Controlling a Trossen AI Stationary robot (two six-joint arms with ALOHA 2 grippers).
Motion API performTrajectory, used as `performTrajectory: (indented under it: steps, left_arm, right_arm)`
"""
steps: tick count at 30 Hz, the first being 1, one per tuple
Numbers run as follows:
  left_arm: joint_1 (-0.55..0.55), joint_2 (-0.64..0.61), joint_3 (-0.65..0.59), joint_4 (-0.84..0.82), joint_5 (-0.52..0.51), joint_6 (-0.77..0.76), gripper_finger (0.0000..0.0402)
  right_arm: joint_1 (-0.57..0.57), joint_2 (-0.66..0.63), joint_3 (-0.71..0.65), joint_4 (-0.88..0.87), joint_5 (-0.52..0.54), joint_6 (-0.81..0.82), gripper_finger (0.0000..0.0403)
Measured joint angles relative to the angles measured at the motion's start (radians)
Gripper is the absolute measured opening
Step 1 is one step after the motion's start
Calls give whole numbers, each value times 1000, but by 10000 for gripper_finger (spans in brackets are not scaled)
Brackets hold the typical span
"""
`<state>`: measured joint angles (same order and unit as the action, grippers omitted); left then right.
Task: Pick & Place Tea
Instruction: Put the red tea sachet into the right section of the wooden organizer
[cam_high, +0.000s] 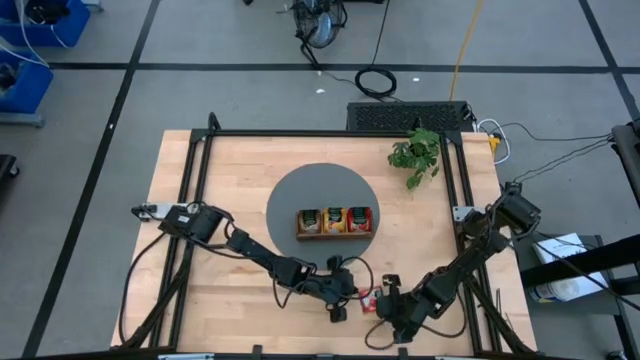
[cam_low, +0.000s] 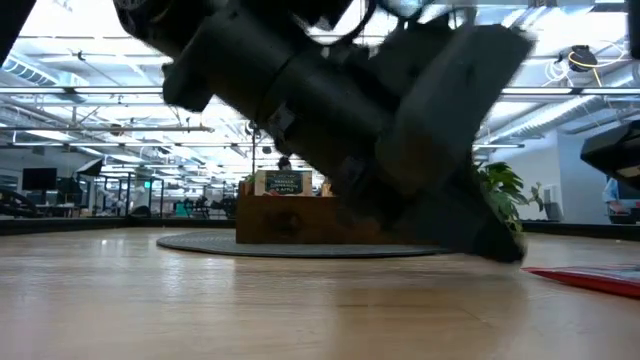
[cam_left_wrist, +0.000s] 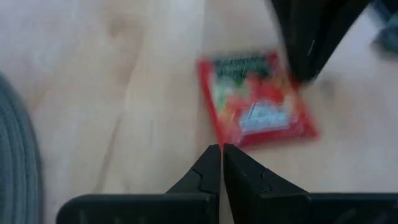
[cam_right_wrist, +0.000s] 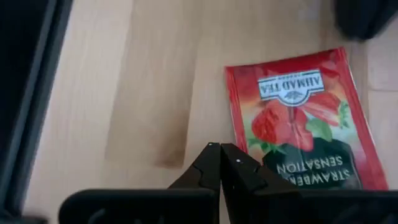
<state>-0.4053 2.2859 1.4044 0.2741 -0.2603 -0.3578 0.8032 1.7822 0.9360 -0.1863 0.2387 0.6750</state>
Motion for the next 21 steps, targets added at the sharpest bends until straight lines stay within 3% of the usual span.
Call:
performTrajectory:
  steps: [10,15,21]
  left_arm:
    - [-14,21,-1,20,47,12,26]
    - [-30,23,-1,24,67,13,26]
    - [-43,23,-1,27,77,37,26]
  right_arm:
    - [-21,-10,0,-112,34,72,0]
    - [-20,-9,-1,-167,131,79,0]
    - [-14,-9,-1,-170,149,105,0]
